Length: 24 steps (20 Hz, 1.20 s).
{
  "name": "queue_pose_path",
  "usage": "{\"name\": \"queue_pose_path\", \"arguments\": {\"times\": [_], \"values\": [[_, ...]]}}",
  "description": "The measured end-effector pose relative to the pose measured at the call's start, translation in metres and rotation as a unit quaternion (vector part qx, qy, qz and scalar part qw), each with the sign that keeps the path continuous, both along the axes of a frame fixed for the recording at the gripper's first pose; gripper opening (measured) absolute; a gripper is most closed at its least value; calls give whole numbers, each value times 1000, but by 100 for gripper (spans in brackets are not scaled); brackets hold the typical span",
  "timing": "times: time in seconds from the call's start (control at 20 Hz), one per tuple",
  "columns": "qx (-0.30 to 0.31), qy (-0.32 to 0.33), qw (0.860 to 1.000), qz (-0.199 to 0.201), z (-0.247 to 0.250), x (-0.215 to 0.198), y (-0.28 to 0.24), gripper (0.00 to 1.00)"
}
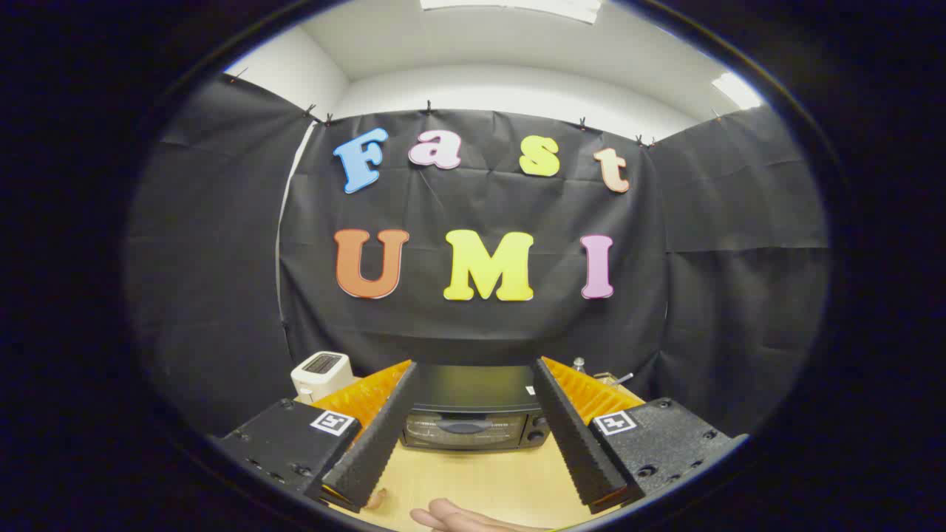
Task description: Open the toaster oven, put the food inside, and close the toaster oven door.
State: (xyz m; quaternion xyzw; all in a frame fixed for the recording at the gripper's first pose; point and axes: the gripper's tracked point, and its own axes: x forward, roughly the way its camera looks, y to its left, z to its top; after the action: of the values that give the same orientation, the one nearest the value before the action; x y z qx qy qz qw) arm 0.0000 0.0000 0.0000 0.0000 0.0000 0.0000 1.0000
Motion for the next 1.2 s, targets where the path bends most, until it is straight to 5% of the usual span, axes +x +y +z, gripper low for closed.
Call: {"name": "queue_pose_path", "arguments": {"times": [0.6,1.2], "values": [[32,-2,998,-45,-12,14,-51,100],[41,1,998,-49,-21,50,-60,100]]}}
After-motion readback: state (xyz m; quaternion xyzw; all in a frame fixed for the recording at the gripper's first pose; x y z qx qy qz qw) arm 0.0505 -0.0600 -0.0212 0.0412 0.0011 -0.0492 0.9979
